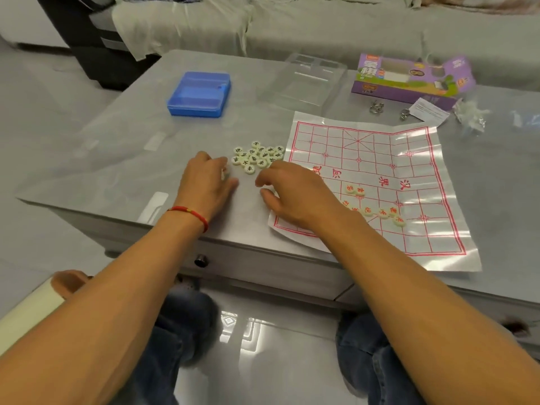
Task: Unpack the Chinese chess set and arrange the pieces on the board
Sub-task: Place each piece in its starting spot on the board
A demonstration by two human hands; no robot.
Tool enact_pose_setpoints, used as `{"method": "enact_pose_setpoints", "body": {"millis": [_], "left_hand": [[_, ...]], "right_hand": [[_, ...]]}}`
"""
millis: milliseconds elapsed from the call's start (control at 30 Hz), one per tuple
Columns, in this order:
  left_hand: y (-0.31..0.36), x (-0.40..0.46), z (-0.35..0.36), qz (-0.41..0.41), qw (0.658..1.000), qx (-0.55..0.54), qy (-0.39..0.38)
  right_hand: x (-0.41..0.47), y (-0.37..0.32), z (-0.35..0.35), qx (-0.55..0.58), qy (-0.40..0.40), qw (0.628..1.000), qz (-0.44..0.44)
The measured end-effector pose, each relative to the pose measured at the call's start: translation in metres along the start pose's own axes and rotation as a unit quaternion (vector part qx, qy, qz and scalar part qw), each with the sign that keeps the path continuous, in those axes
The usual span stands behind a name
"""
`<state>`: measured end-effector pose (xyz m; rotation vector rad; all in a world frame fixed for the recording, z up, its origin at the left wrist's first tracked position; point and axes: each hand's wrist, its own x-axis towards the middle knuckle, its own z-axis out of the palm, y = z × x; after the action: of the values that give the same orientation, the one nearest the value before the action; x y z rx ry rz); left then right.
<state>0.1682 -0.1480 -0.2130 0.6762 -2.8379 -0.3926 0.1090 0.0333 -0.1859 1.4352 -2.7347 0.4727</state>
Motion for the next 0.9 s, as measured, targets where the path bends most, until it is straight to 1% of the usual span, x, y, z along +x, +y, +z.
{"method": "enact_pose_setpoints", "body": {"millis": [100,233,300,333,400,433,500,600,700,800,900], "left_hand": [[0.000,0.007,0.000,0.006,1.000,0.005,0.016],[0.008,0.006,-0.006,0.032,0.999,0.008,0.016],[0.026,-0.003,-0.012,0.079,0.996,-0.028,0.031],[0.038,-0.010,-0.014,0.116,0.991,-0.060,0.035],[0.066,-0.028,-0.014,0.195,0.975,-0.107,0.012],[0.078,-0.035,-0.011,0.224,0.968,-0.108,-0.009],[0.095,-0.043,0.000,0.255,0.962,-0.085,-0.041],[0.107,-0.040,0.013,0.245,0.965,-0.057,-0.070],[0.116,-0.036,0.018,0.226,0.968,-0.048,-0.097],[0.116,-0.033,0.012,0.203,0.971,-0.072,-0.105],[0.102,-0.027,0.002,0.172,0.978,-0.075,-0.088]], "right_hand": [[0.001,0.003,0.002,0.004,-0.004,1.000,0.012],[-0.001,0.018,-0.004,0.005,0.011,0.999,0.042],[-0.003,0.030,-0.011,0.008,0.024,0.997,0.072],[-0.004,0.038,-0.015,0.010,0.030,0.995,0.091],[-0.010,0.058,-0.025,0.012,0.034,0.990,0.135],[-0.013,0.068,-0.029,0.015,0.032,0.987,0.156],[-0.021,0.086,-0.036,0.023,0.030,0.981,0.192],[-0.030,0.100,-0.042,0.029,0.029,0.975,0.220],[-0.031,0.104,-0.043,0.018,0.023,0.977,0.213],[-0.023,0.100,-0.038,0.002,0.013,0.982,0.187],[-0.007,0.086,-0.028,0.005,0.003,0.990,0.138]]}}
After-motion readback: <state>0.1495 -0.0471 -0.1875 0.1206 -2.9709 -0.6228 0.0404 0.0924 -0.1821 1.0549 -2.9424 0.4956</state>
